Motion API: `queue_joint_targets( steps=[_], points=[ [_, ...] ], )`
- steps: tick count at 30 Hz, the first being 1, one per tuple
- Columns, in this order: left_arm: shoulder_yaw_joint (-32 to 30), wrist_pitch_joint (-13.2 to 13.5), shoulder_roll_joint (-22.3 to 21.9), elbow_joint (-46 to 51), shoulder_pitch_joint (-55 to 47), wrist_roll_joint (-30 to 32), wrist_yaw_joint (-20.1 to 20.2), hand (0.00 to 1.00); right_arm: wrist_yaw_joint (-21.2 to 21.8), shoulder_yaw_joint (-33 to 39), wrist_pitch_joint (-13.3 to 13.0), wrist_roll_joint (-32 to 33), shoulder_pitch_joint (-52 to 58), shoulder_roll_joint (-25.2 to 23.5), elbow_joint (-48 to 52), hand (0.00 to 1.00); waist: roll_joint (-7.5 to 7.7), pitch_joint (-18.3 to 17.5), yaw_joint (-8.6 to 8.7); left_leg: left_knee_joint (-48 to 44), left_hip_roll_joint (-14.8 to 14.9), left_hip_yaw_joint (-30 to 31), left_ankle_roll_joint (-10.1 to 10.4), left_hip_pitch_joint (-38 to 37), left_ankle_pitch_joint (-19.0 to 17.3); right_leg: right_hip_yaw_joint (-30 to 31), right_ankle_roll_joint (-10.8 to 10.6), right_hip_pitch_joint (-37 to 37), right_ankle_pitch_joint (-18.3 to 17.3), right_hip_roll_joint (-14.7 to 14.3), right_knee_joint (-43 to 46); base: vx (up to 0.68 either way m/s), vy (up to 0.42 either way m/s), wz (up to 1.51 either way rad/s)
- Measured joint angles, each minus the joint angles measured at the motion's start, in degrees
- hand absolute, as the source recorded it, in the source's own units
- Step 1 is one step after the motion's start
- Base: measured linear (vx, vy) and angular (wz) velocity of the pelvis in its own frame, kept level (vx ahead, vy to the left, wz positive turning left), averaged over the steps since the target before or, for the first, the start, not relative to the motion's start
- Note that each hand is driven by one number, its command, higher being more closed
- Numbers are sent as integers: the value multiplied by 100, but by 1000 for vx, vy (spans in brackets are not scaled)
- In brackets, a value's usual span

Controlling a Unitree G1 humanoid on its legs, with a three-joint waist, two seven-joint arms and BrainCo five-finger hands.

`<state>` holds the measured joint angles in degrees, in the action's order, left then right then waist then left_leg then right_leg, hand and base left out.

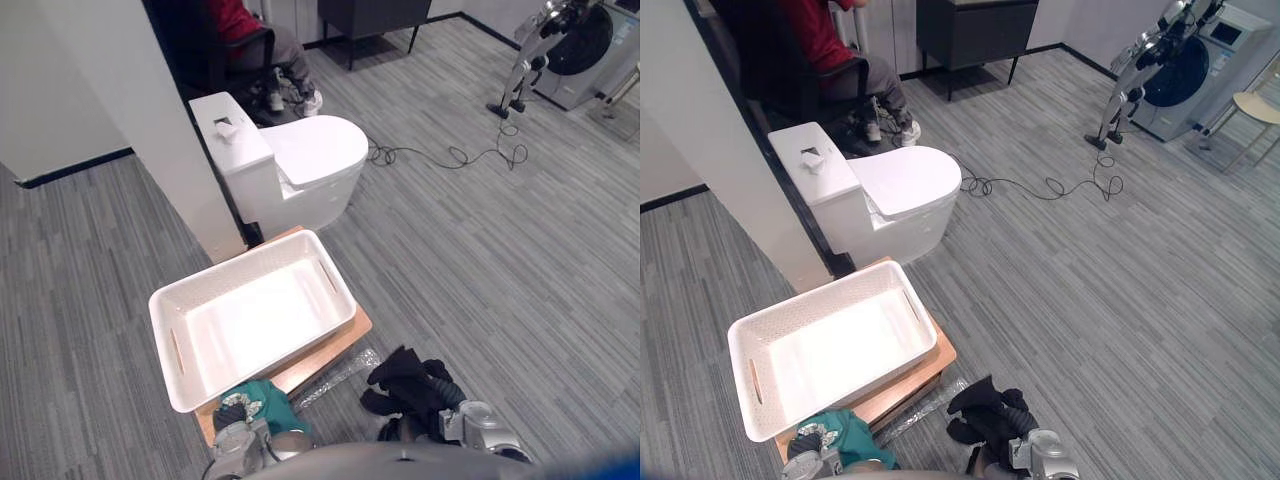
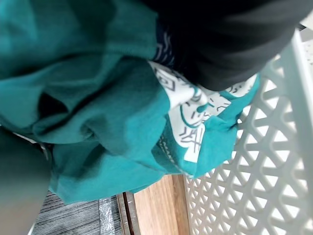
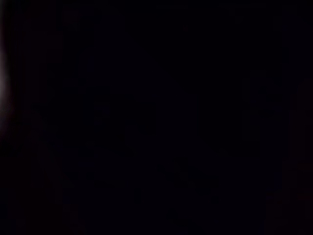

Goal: Tidy the bed and pick cloth on bed and put in laundry

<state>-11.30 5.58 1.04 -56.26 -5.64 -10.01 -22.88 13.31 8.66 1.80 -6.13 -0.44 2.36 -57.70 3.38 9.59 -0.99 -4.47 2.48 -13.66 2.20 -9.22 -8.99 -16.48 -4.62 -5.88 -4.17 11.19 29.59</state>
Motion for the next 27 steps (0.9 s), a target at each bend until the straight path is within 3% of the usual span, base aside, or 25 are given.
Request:
queue_joint_targets(
  steps=[1,2,3,4,5,6,7,8,10,11,17,19,21,27],
  points=[
    [15,-24,-6,90,25,4,0,100,7,18,-2,7,-57,-13,137,100,-18,70,-136,-13,-14,33,20,49,-109,206,7,-22,14,7,263,-46,102,58],
    [189,-52,13,399,109,4,8,100,5,181,76,13,-80,-63,352,100,34,307,-233,-340,-34,383,-95,80,-271,487,112,-101,83,45,953,-241,130,166],
    [413,31,2,831,13,51,57,100,4,269,209,51,-103,-100,491,100,7,392,-230,-638,-94,1251,-226,269,-443,1221,709,-457,422,-431,1757,-195,24,387],
    [686,312,219,733,7,316,430,100,65,289,344,536,121,-197,382,100,238,171,-86,-106,72,1790,21,380,-220,1907,516,-230,-616,-1034,571,-39,-70,460],
    [749,428,253,744,18,455,680,100,142,397,420,790,301,-227,404,100,422,129,-59,-557,145,1222,-229,697,-263,1576,396,-58,-418,-803,-265,242,-86,525],
    [783,564,188,865,-57,587,1051,100,189,658,530,1042,628,-80,503,100,374,-39,-152,-884,363,194,-60,929,-62,1006,96,325,-574,-518,-1287,344,59,375],
    [708,637,164,894,-59,633,1203,100,137,673,583,1095,716,34,475,100,375,-148,-376,-674,240,8,-21,963,-74,877,64,673,-803,-338,-1678,232,135,348],
    [589,632,232,799,-146,637,1299,100,133,600,563,1144,606,132,365,100,96,-167,-358,-489,91,106,-142,1033,210,636,102,809,-740,-285,-1631,151,176,218],
    [591,640,356,772,-357,697,1392,100,132,471,526,1194,527,167,189,100,-48,-236,-260,-112,-55,483,-239,958,450,684,108,900,-746,-193,-1441,-31,374,209],
    [1122,632,934,516,-505,624,1684,100,239,137,339,1378,474,96,-81,100,209,-319,-65,1038,-124,254,-198,431,1116,642,-28,952,-337,-31,-1153,-106,511,183],
    [1066,697,920,324,-532,619,1823,100,227,-55,271,1514,476,179,-35,100,21,-345,43,1042,-90,299,-182,578,1144,422,-5,973,-325,-63,-1311,-81,51,22],
    [814,618,818,302,-734,701,1650,100,262,-264,296,1318,438,169,-74,100,49,-364,-110,1045,-49,-180,-130,459,1132,791,20,1152,-274,-183,-1930,-29,-29,-79],
    [829,600,818,249,-839,760,1570,100,299,-307,296,1267,432,130,-79,100,45,-360,-137,1045,-13,-313,-114,444,1143,810,20,1231,-280,-195,-2240,-35,-104,-73],
    [848,607,719,142,-711,1228,1281,100,420,-361,290,1243,396,339,-84,100,-76,-291,41,1047,123,-659,47,358,1225,1185,-6,1216,-505,-371,-2563,-73,-104,-40]
  ],
)
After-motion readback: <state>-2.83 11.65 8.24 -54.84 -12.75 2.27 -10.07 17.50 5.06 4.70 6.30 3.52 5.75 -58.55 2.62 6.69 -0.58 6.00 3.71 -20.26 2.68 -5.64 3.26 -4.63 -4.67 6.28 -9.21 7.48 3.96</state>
